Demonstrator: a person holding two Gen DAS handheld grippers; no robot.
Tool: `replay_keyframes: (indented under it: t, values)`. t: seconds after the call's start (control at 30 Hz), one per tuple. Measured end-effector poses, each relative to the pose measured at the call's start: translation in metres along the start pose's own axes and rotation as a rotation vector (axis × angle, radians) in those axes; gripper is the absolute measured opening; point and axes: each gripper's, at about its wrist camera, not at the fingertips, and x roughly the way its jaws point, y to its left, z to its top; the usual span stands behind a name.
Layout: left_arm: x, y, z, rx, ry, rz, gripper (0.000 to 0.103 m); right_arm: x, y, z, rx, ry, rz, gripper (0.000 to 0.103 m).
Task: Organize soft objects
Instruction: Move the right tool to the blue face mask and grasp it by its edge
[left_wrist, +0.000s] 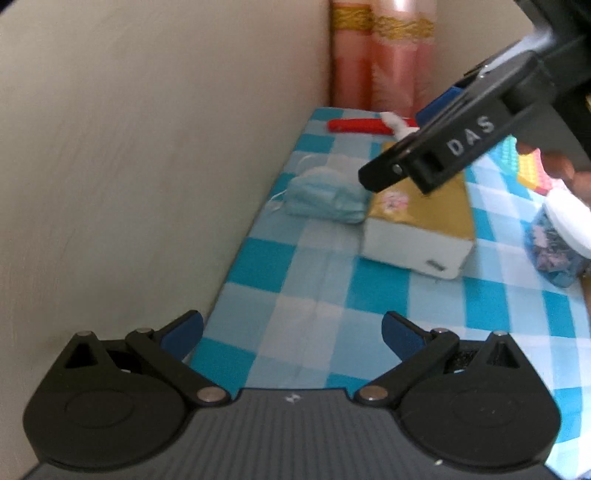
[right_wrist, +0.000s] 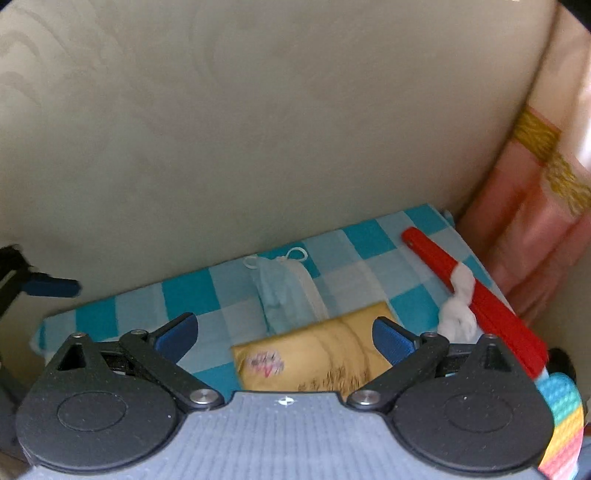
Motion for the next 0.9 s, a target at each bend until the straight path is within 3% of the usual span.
replay_keyframes:
  t: [0.13,0.23,0.43,0.9]
  values:
    - [0.003,0.012,-0.006,-0.056,-0.013,0.048,0.102,0.026,0.004,0.013,-0.041,0.036,0.004,0.097]
    - [0.001,0.016,-0.006,-0.085,-0.042,0.039,0.102,0.044,0.009,0.022,-0.094,0.058,-0.006,0.092]
    - [0.005,0.011,-0.01,-0.068,-0.033,0.102,0.102,0.084,0.01,0.032,-0.145,0.138,0.015,0.084]
    - [0.014,0.005,-0.01,-0.044,-0.015,0.049,0.102,0.116,0.01,0.028,-0.163,0.205,0.021,0.067]
